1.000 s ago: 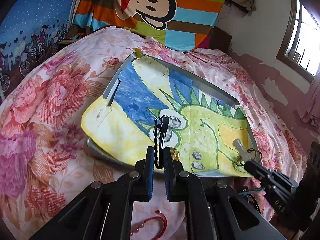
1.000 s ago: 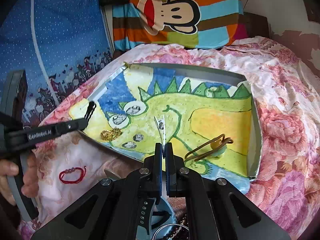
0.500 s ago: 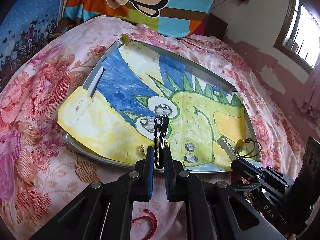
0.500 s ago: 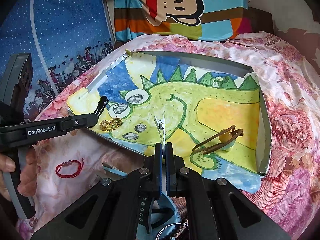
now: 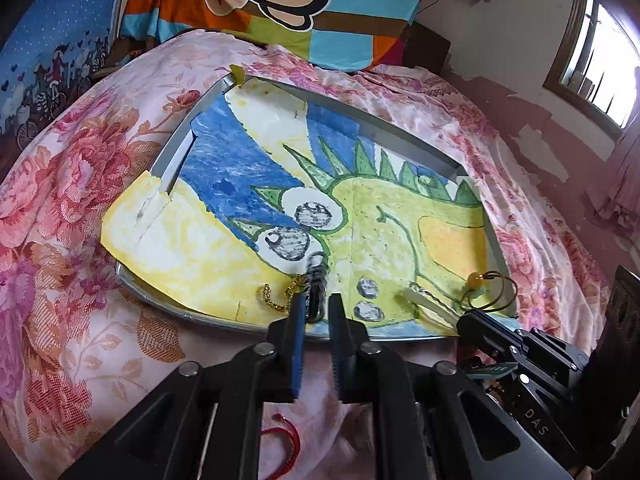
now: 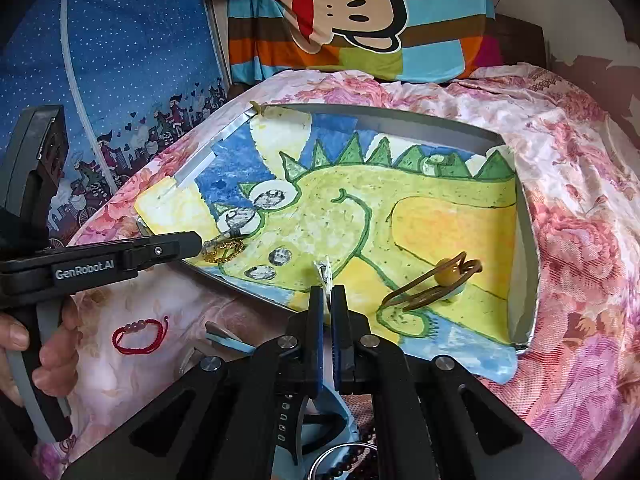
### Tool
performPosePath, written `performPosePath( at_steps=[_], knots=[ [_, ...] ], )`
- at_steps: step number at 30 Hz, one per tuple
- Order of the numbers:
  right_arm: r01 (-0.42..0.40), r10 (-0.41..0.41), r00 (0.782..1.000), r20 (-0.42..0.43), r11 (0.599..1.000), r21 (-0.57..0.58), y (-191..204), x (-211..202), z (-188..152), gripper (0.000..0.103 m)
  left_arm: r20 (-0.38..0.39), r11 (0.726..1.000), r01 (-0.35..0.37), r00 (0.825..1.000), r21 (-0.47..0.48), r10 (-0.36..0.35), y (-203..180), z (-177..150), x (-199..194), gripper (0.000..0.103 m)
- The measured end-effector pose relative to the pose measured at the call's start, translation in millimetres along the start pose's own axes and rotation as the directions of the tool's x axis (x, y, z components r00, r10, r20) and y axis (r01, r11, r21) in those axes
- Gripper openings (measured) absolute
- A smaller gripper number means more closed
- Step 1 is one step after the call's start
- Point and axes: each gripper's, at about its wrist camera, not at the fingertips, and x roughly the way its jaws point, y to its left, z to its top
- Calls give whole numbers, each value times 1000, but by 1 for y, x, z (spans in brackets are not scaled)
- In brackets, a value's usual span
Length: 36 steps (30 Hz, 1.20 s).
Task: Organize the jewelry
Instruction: 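Carry the hair tie onto the tray with the left tool while the right tool releases the clip, then withdraw both open tools from the tray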
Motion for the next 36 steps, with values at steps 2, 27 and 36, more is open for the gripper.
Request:
performPosePath(
  at_steps=[2,27,36],
  knots=[
    [9,-9,1000,16,1000,1,-1,-6,0,9,12,1000,1,1000,-8,-1,0,0,-5,27],
    [63,-70,908,414,998,31,8,-145,-16,101,434,998,-58,899,-19,60,-7,-45,-136,103],
    [82,-58,890,453,996,-34,38,-193,-44,101,507,995,-94,860,33,65,-15,-84,-179,103]
  ],
)
